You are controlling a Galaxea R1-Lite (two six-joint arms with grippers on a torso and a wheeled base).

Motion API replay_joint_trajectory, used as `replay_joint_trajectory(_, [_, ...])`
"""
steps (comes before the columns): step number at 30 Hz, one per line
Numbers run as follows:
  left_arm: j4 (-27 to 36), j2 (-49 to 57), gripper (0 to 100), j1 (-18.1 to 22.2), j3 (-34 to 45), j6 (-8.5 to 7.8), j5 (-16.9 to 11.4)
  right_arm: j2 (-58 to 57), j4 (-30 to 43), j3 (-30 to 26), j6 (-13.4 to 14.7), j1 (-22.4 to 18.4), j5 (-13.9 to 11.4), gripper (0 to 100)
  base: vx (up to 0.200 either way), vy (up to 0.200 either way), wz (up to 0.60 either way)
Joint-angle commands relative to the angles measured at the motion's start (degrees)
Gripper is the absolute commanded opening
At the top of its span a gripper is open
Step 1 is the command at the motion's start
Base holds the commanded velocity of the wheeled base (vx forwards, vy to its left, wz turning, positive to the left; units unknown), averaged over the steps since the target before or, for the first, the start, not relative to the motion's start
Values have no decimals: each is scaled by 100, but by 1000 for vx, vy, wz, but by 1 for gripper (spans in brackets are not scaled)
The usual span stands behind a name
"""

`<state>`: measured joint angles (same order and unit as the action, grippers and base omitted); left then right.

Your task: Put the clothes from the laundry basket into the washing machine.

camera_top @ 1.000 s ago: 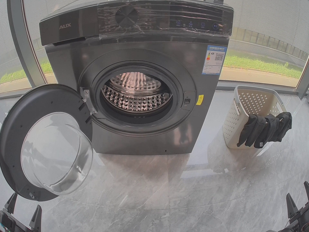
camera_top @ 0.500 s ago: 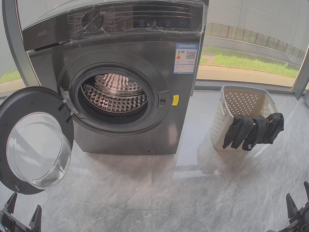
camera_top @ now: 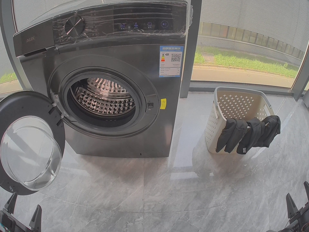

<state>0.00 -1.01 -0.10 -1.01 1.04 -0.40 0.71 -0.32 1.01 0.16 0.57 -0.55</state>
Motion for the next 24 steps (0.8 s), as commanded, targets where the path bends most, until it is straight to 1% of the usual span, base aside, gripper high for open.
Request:
replay_joint_trajectory(1, [0,101,100,1,84,11,5,-71,-3,-101,-7,4,-7,100,200,0,0])
replay_joint_trajectory(10, [0,101,100,1,84,11,23,-71,-3,-101,-7,4,-7,100,200,0,0])
replay_joint_trajectory(16, [0,101,100,1,84,11,23,-71,-3,-101,-7,4,-7,100,0,0,0])
replay_joint_trajectory(24, [0,101,100,1,84,11,23,-71,-3,-101,-7,4,-7,100,0,-200,0])
